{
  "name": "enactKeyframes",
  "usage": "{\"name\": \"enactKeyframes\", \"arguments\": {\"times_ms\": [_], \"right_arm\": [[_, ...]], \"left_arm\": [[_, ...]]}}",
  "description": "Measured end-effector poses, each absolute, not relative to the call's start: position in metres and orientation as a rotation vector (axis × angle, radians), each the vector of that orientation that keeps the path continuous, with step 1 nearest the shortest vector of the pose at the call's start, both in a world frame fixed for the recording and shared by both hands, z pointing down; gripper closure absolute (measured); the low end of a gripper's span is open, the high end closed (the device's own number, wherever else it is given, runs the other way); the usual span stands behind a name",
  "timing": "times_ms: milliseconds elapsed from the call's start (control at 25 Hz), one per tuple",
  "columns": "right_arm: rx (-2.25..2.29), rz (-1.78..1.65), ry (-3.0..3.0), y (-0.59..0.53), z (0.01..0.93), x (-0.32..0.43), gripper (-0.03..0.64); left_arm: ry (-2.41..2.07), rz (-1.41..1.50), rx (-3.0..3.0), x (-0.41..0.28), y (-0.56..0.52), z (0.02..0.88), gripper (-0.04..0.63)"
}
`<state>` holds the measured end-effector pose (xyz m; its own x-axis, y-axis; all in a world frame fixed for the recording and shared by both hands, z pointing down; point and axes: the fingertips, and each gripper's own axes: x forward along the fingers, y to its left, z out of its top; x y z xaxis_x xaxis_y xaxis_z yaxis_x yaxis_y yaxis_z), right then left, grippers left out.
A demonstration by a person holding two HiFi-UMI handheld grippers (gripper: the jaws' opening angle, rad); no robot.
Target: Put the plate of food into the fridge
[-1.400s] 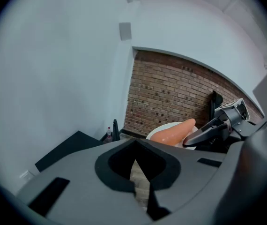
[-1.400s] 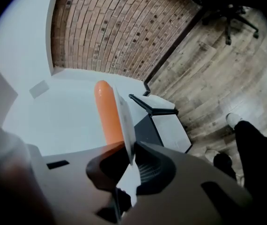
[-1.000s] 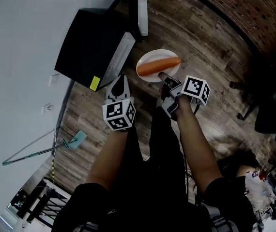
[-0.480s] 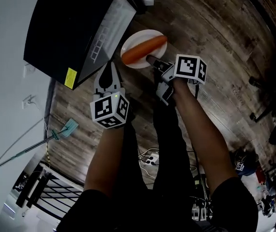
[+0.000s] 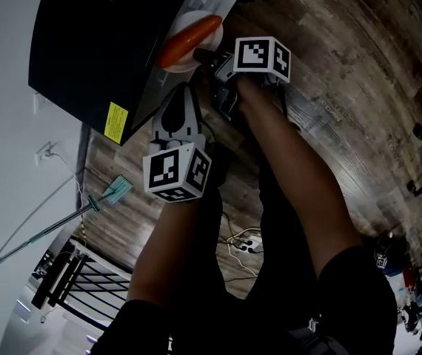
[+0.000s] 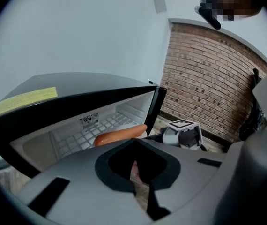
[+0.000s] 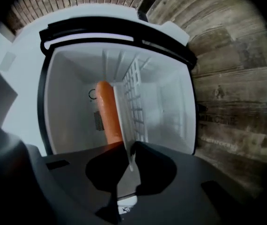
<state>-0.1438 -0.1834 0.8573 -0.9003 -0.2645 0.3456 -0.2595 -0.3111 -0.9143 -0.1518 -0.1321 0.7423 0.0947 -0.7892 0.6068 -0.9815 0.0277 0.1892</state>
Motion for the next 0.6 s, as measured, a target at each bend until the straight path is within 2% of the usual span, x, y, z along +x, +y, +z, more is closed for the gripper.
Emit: {"name": "enactKeyframes", "arguments": {"times_ms": [280,600], "right_arm": [[-0.705,-2.469,1.904,-0.200,0.879,-0.202,0.572],[-0.706,-2.461,1.751,-0.221,0.887,-0.223,0.565]], "left_arm": [[-1.763,0.375,1.741,-0.168,-0.106,0.745,0.595],[-1.736,0.454,1.757,-0.174,-0.082,0.757,0.597]]}}
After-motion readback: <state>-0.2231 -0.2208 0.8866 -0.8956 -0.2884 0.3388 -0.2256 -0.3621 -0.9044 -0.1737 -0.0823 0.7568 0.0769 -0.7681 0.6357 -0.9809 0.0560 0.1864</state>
